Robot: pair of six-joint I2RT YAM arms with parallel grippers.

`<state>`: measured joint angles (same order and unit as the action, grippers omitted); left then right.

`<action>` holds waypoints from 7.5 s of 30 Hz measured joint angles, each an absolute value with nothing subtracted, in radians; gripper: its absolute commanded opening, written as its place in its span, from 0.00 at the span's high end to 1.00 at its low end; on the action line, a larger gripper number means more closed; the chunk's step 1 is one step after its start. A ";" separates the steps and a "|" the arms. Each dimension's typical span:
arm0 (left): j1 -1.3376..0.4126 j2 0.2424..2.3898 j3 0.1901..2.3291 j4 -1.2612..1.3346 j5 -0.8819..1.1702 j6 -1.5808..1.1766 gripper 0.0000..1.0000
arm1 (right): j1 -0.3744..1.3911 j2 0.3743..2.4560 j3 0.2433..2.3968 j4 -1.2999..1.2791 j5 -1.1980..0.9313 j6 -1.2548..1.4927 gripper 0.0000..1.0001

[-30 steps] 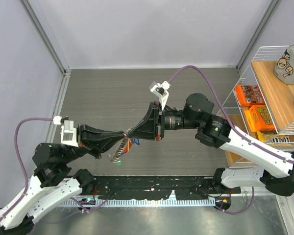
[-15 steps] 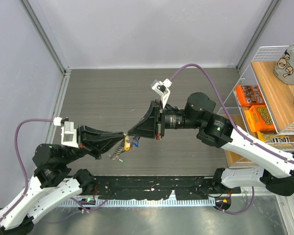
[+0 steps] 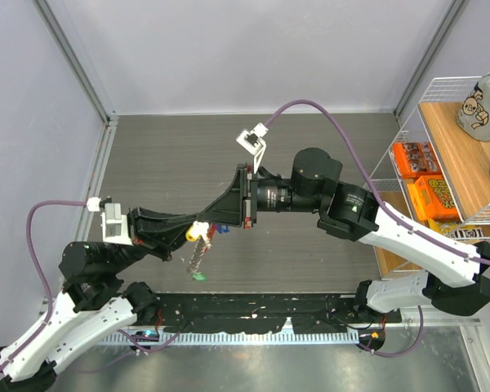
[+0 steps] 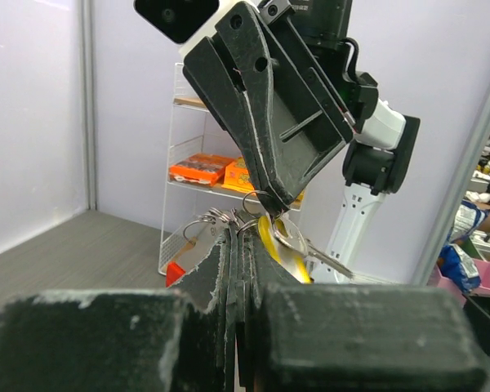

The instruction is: Put the keys on the keyring

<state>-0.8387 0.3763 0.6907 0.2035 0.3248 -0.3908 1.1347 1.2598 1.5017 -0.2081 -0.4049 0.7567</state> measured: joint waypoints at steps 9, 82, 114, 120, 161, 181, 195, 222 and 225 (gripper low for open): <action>-0.838 0.377 0.589 0.356 0.293 -0.387 1.00 | 1.152 1.292 1.537 -0.283 -0.279 0.847 0.94; -0.842 0.416 0.591 -0.107 -0.149 -0.620 1.00 | 1.170 0.989 1.176 -0.421 -0.045 -0.077 0.47; -0.842 0.264 0.524 0.002 -0.136 -1.169 1.00 | 1.414 1.164 1.111 0.107 0.131 -0.609 0.64; -0.842 0.272 0.524 0.025 -0.125 -1.271 1.00 | 1.433 1.164 1.081 0.173 0.160 -0.628 0.66; -0.830 0.299 0.509 0.102 -0.134 -1.411 1.00 | 1.467 1.267 1.053 0.390 0.374 -0.839 0.95; -0.823 0.296 0.489 0.160 -0.141 -1.406 1.00 | 1.493 1.307 1.003 0.585 0.450 -1.021 0.67; -0.824 0.292 0.477 0.160 -0.101 -1.406 1.00 | 1.490 1.261 0.982 0.566 0.455 -0.980 0.66; -0.822 0.292 0.469 0.174 -0.132 -1.379 1.00 | 1.486 1.301 1.007 0.552 0.467 -0.912 0.92; -0.822 0.294 0.469 0.185 -0.132 -1.375 1.00 | 1.486 1.303 1.010 0.552 0.465 -0.909 0.94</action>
<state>-0.8215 0.2939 0.4694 0.1848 -0.1318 -1.3750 1.4864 1.3025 1.0103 0.5518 0.4648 -0.9092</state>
